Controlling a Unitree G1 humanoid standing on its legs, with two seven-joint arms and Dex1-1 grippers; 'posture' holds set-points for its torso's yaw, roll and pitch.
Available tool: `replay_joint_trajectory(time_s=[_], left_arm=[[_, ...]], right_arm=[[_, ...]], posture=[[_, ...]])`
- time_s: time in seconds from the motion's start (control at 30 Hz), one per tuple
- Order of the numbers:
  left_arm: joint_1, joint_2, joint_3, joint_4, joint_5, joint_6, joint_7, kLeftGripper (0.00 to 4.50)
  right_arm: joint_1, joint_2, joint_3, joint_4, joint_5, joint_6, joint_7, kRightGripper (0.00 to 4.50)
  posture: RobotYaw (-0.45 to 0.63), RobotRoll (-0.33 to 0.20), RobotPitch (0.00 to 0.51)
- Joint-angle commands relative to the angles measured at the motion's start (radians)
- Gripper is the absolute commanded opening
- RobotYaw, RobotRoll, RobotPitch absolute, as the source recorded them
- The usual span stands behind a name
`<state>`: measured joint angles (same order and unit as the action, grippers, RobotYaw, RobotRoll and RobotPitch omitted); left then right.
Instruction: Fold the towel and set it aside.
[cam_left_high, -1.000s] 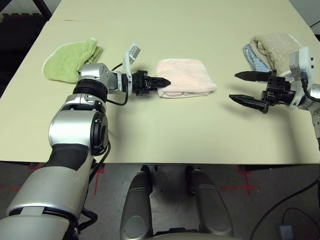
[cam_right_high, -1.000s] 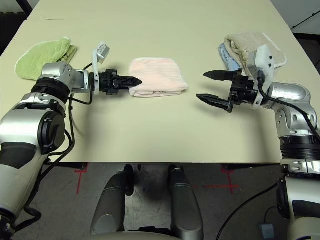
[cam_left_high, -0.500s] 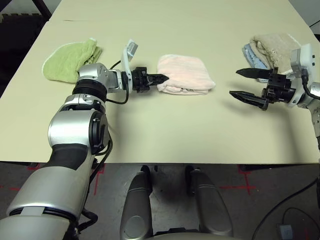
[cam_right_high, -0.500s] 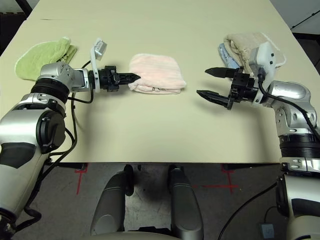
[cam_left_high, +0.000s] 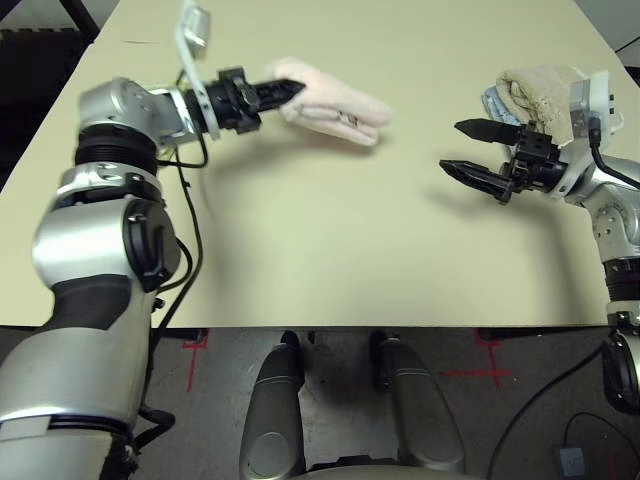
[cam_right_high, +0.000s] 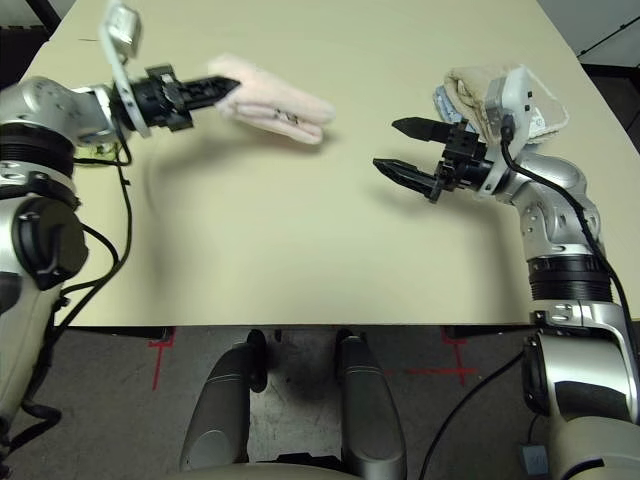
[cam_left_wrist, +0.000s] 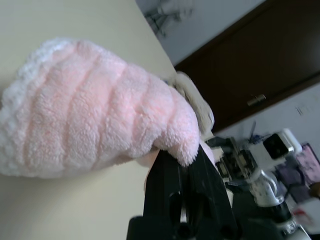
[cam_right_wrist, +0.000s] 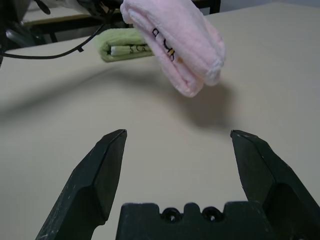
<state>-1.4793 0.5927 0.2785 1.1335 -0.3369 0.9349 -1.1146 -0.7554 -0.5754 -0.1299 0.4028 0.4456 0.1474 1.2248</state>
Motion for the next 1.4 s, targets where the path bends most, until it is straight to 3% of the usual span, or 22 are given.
replay_joint_trajectory(time_s=[0.03, 0.37, 0.57, 0.77, 1.4], left_arm=[[-0.01, 0.026, 0.003, -0.014, 0.011, -0.116, 0.028, 0.06], [0.0, 0.065, 0.095, 0.106, 0.026, -0.607, 0.288, 0.06], [0.017, 0.081, 0.129, 0.147, 0.043, -0.784, 0.454, 0.06], [0.062, 0.129, 0.136, 0.171, 0.058, -0.807, 0.538, 0.06], [0.134, 0.183, 0.128, 0.167, 0.088, -0.792, 0.522, 0.06]], right_arm=[[-0.006, 0.009, 0.006, 0.01, 0.006, 0.005, 0.013, 4.5], [0.017, 0.007, 0.012, -0.028, 0.003, 0.019, 0.018, 4.5], [0.023, 0.005, 0.011, -0.051, 0.005, 0.033, 0.01, 4.5], [0.034, 0.001, 0.006, -0.075, 0.008, 0.048, 0.002, 4.5], [0.042, -0.01, 0.0, -0.103, 0.013, 0.07, -0.007, 4.5]], posture=[[0.01, 0.0, 0.249], [-0.01, 0.0, 0.248], [-0.02, 0.0, 0.25], [-0.03, 0.0, 0.254], [-0.03, 0.0, 0.26]])
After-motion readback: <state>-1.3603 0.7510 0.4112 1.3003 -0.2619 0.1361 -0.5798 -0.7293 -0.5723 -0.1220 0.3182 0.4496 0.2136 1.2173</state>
